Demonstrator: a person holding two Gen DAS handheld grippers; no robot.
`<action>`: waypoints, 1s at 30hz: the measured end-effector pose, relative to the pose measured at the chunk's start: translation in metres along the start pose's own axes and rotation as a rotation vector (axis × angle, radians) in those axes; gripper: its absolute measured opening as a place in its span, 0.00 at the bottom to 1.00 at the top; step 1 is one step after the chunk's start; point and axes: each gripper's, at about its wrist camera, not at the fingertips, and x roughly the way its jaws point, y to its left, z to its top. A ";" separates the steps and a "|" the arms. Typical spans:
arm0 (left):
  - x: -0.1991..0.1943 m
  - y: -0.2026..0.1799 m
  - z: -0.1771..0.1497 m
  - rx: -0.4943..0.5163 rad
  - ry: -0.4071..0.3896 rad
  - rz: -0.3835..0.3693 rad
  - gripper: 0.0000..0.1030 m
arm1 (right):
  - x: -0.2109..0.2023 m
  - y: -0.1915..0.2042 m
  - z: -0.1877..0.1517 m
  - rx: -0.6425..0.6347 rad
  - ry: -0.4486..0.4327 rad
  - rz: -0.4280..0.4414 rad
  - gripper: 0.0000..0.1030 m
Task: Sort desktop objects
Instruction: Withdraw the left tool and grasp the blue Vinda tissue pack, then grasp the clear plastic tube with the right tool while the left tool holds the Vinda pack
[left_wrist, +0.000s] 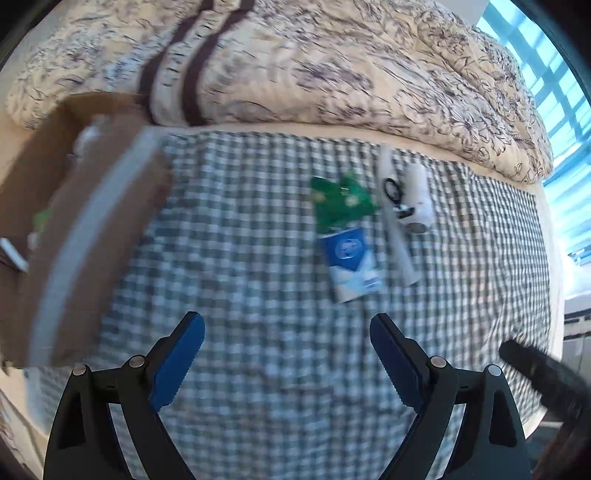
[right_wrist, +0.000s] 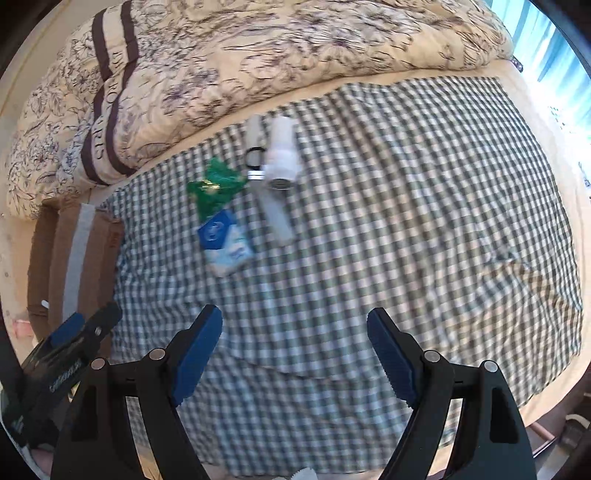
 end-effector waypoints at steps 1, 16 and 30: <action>0.010 -0.009 0.003 -0.008 0.008 0.000 0.91 | 0.002 -0.008 0.002 0.000 0.002 -0.005 0.79; 0.122 -0.051 0.030 -0.058 0.148 0.053 0.91 | 0.044 -0.075 0.023 -0.003 0.071 -0.026 0.79; 0.114 -0.040 0.011 0.027 0.063 0.041 0.51 | 0.071 -0.070 0.038 -0.031 0.104 -0.004 0.79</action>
